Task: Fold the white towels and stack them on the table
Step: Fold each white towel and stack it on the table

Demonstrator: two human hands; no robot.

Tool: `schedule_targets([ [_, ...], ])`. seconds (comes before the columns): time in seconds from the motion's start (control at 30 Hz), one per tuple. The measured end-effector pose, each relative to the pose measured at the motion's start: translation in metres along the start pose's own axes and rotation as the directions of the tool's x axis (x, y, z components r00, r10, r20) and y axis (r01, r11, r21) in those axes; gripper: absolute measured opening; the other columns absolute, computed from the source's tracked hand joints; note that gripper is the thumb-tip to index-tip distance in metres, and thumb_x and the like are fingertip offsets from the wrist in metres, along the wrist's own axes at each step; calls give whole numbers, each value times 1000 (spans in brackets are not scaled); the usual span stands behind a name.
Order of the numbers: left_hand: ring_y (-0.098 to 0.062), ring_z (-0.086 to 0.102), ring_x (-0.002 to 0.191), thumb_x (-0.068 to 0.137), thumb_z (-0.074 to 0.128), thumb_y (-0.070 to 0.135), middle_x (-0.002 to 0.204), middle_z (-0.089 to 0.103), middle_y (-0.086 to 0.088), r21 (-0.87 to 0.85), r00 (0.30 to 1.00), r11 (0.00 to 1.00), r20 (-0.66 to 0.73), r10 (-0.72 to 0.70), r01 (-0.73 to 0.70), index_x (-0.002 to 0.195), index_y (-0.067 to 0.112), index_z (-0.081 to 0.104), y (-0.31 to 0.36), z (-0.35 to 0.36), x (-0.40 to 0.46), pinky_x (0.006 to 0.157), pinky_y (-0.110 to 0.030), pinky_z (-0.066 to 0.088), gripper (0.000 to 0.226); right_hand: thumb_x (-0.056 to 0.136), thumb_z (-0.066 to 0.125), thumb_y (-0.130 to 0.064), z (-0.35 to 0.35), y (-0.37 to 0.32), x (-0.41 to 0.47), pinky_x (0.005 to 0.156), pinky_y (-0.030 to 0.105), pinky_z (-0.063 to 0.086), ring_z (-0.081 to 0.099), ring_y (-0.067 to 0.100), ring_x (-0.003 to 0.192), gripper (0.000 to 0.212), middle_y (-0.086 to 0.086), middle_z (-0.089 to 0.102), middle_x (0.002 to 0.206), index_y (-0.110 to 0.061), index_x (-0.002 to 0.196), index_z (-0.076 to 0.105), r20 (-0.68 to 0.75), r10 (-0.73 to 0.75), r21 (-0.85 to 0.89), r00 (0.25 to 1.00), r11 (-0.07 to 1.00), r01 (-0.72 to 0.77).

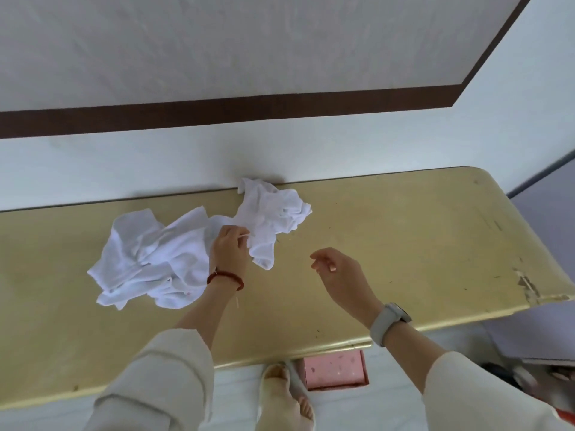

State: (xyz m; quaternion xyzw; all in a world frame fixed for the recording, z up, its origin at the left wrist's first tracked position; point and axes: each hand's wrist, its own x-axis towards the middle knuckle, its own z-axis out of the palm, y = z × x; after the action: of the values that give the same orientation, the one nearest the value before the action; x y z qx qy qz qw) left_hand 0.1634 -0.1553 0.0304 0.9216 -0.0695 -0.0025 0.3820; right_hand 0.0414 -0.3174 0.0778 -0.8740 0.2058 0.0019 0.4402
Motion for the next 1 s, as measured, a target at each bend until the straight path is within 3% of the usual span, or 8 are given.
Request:
schedule_targets([
  [0.13, -8, 54, 69, 83, 59, 12, 82, 65, -2, -122, 956, 950, -99, 278, -289, 86, 3, 69, 28, -27, 17, 63, -3, 38, 13, 87, 51, -4, 5, -26, 33, 91, 30, 45, 46, 14, 109, 48, -1, 44, 124, -20, 132, 45, 26, -176, -44, 984, 983, 177],
  [0.27, -1, 52, 72, 83, 53, 16, 80, 61, 6, -158, 878, 866, -156, 452, -474, 84, 4, 68, 68, -67, 48, 65, 0, 39, 18, 84, 58, -12, -2, -79, 73, 103, 31, 31, 26, 17, 128, 54, 1, 25, 143, -27, 133, 41, 39, -336, -66, 941, 939, 337],
  [0.4, -2, 53, 76, 83, 49, 20, 81, 62, 6, -192, 820, 805, -263, 508, -561, 84, 8, 66, 105, -100, 73, 67, -3, 42, 20, 86, 57, -11, -28, -118, 97, 100, 34, 39, 46, 13, 114, 15, -4, 55, 118, -14, 101, 59, 26, -377, 34, 926, 926, 376],
  [0.53, 7, 54, 79, 84, 51, 20, 83, 54, 21, -303, 837, 781, -211, 505, -547, 85, 26, 58, 139, -116, 77, 65, -4, 43, 9, 86, 58, -9, -54, -143, 98, 89, 17, 44, 54, 2, 103, 31, -11, 57, 108, -22, 111, 46, 81, -392, 291, 916, 889, 355],
  [0.63, 5, 54, 79, 81, 50, 9, 83, 54, 19, -286, 840, 791, -145, 522, -541, 81, 28, 59, 159, -118, 73, 66, -5, 41, 21, 86, 57, -4, -72, -148, 95, 80, 18, 48, 58, 6, 85, 17, -8, 60, 88, -20, 91, 55, 71, -421, 357, 904, 857, 371],
  [0.8, 6, 53, 79, 82, 50, 15, 84, 52, 22, -225, 841, 811, -153, 518, -540, 83, 28, 60, 184, -104, 57, 65, -5, 43, 16, 87, 55, -8, -111, -123, 84, 84, 18, 47, 57, 11, 87, 13, -2, 59, 90, -18, 79, 53, 97, -450, 310, 888, 861, 403],
  [0.87, 6, 53, 78, 82, 49, 18, 83, 52, 23, -212, 857, 833, -189, 479, -512, 83, 23, 63, 201, -91, 43, 65, -4, 42, 14, 87, 56, -9, -135, -105, 77, 79, 18, 47, 55, 6, 76, 18, -5, 57, 80, -20, 74, 50, 81, -463, 288, 883, 859, 424],
  [1.0, 4, 52, 70, 83, 51, 17, 82, 55, 22, -219, 871, 862, -307, 383, -456, 83, 26, 61, 249, -55, 2, 63, -4, 40, 13, 86, 57, -12, -189, -49, 63, 78, 31, 49, 59, 21, 80, 8, 3, 61, 81, -15, 79, 55, 204, -455, 200, 867, 886, 418],
])
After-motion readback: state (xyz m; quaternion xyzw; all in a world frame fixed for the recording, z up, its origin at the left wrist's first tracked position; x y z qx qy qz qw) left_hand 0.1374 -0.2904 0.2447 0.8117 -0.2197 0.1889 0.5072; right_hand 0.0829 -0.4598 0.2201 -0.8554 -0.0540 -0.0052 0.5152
